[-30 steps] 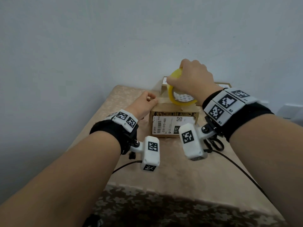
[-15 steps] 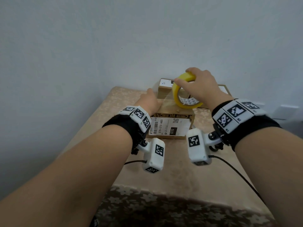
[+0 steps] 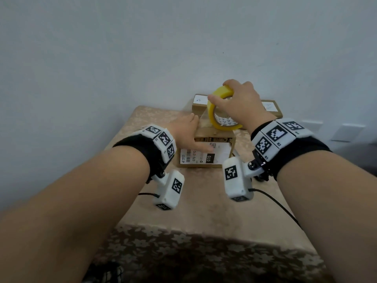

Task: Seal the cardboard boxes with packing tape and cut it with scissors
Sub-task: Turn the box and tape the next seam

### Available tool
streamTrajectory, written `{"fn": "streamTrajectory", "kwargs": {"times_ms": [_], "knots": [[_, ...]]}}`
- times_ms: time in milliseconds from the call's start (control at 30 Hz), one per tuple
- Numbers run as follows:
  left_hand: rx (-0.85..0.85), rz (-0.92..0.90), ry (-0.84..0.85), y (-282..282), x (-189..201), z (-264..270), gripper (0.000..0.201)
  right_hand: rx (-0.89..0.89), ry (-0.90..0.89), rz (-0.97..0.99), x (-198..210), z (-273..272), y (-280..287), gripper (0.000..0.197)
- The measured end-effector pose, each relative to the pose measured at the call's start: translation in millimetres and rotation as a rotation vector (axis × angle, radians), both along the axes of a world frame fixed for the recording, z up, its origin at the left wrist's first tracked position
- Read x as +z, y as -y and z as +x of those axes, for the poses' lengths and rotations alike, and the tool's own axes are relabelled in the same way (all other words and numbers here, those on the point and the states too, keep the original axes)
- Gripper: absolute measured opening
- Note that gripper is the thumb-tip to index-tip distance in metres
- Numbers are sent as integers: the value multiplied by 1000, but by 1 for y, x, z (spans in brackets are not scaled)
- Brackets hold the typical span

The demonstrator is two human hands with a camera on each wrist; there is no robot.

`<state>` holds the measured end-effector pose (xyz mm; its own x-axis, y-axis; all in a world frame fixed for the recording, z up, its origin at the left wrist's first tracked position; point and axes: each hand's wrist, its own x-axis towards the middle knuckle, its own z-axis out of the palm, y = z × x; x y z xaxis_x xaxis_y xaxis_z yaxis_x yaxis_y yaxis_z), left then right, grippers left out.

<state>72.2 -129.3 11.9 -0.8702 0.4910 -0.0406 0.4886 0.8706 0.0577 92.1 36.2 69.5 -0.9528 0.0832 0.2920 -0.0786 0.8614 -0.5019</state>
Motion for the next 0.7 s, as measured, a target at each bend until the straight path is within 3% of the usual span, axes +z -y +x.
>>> {"fn": "streamTrajectory", "kwargs": {"times_ms": [100,300,467,600,700], "knots": [[91,-60,-32,-6,-4,-5,110,9,35,31,5,4,1,70],[-1,9,6,25,11,9,95,51,8,58,28,15,12,58],[-1,-20,57,78,13,19,102,171,87,-86,26,17,57,47],[27,-65,-16,67,3,20,118,181,72,-77,21,11,70,37],[66,-19,-28,55,-5,18,129,172,84,-83,19,5,67,43]]}}
